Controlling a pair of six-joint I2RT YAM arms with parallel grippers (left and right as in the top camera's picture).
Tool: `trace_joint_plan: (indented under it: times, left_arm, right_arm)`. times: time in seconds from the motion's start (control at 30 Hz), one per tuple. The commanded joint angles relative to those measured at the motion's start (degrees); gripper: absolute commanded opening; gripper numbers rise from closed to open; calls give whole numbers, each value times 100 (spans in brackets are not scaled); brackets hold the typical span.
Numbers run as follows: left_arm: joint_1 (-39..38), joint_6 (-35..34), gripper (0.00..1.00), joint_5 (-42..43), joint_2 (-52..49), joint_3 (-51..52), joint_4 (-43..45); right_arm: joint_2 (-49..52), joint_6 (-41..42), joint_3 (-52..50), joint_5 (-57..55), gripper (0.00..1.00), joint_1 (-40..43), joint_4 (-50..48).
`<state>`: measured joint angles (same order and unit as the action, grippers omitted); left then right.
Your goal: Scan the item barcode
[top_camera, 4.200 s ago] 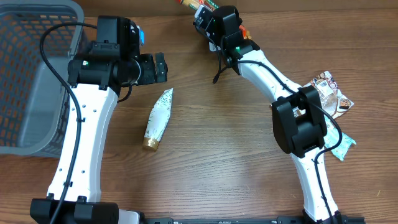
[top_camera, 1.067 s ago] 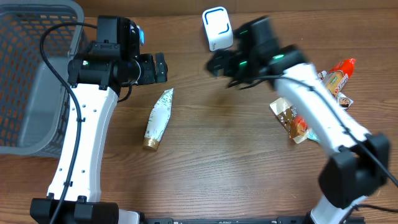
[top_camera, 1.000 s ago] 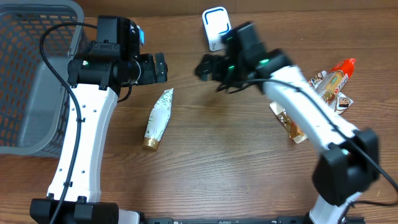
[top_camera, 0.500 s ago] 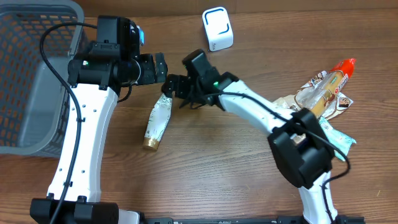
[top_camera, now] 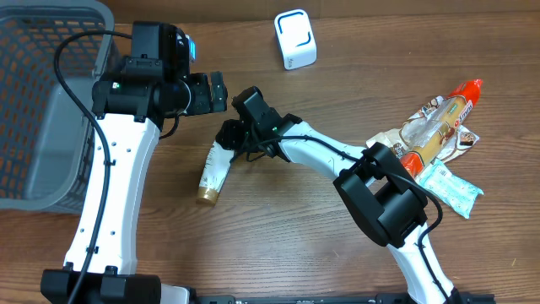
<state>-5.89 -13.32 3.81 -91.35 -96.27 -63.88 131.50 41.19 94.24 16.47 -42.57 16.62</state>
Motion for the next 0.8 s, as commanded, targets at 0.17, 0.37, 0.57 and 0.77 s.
trace_joint_plan:
  times: [0.17, 0.37, 0.57, 0.77]
  left_arm:
    - [-13, 90, 100, -17, 72, -101, 0]
    - [-13, 90, 100, -17, 72, -101, 0]
    - [-13, 90, 100, -17, 72, -101, 0]
    - [-13, 90, 100, -17, 72, -101, 0]
  right_arm:
    - [-168, -1434, 57, 841, 6, 490, 951]
    - [-789, -3099, 142, 2129, 4, 1161, 1729]
    - [-994, -4277, 140, 2559, 4, 1676, 2520]
    - [-992, -4444, 140, 2000, 4, 1714, 2964]
